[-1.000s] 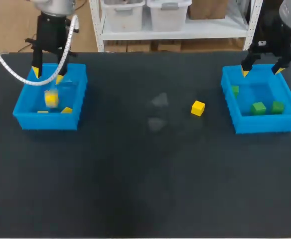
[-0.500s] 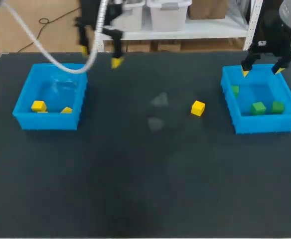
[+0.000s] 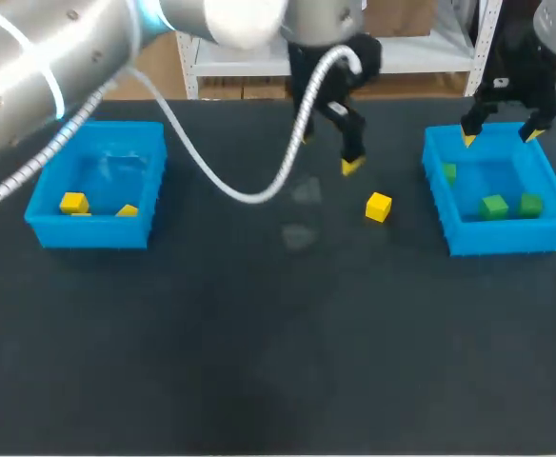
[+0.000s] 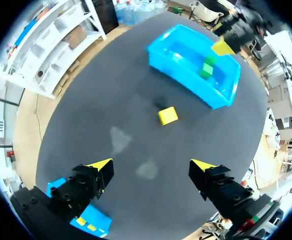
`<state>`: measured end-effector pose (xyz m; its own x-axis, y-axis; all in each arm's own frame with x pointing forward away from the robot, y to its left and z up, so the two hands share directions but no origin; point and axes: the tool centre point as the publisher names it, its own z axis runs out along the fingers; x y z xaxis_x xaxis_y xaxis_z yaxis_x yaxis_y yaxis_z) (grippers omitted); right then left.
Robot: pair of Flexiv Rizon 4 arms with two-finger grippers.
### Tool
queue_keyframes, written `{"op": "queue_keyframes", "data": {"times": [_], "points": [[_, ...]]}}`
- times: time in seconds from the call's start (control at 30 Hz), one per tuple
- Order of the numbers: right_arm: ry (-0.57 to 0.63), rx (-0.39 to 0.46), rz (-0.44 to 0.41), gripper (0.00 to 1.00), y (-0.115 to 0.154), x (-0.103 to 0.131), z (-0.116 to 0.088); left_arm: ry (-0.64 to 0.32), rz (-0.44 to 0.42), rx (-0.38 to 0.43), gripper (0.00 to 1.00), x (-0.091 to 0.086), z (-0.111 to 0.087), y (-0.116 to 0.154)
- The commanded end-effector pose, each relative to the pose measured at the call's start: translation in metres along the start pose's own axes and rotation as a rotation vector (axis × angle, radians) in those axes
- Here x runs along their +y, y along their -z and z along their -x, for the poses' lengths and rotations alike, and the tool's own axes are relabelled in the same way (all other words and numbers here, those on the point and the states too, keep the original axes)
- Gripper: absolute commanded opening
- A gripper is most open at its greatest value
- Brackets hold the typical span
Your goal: Put the green cubes in the right bin and the yellow cubes in the left bin.
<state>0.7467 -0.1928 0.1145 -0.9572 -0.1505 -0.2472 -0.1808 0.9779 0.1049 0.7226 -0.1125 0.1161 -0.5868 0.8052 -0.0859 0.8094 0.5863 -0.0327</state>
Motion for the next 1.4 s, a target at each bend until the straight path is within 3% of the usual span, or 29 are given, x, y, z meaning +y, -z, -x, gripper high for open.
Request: {"op": "queue_keyframes", "data": {"times": [0.03, 0.13, 0.2, 0.4, 0.67, 0.93, 1.4], "points": [[-0.002, -0.006, -0.003, 1.00, 0.001, 0.000, -0.002, 0.018, 0.015, -0.216, 1.00, -0.026, 0.000, -0.018], [-0.002, -0.006, -0.003, 1.00, 0.001, 0.000, -0.002, 0.059, 0.050, -0.184, 1.00, -0.035, 0.003, -0.029], [-0.002, -0.006, -0.003, 1.00, 0.001, 0.000, -0.002, 0.099, 0.026, -0.167, 1.00, -0.039, 0.006, -0.038], [-0.002, -0.006, -0.003, 1.00, 0.001, 0.000, -0.002, 0.186, 0.053, -0.144, 1.00, -0.039, 0.021, -0.065], [-0.002, -0.006, -0.003, 1.00, 0.001, 0.000, -0.002, 0.186, 0.138, -0.107, 1.00, -0.038, 0.040, -0.091], [-0.002, -0.006, -0.003, 1.00, 0.001, 0.000, -0.002, 0.199, 0.130, -0.074, 1.00, -0.035, 0.058, -0.103], [-0.002, -0.006, -0.003, 1.00, 0.001, 0.000, -0.002, 0.227, 0.137, -0.016, 1.00, -0.020, 0.070, -0.127]]}}
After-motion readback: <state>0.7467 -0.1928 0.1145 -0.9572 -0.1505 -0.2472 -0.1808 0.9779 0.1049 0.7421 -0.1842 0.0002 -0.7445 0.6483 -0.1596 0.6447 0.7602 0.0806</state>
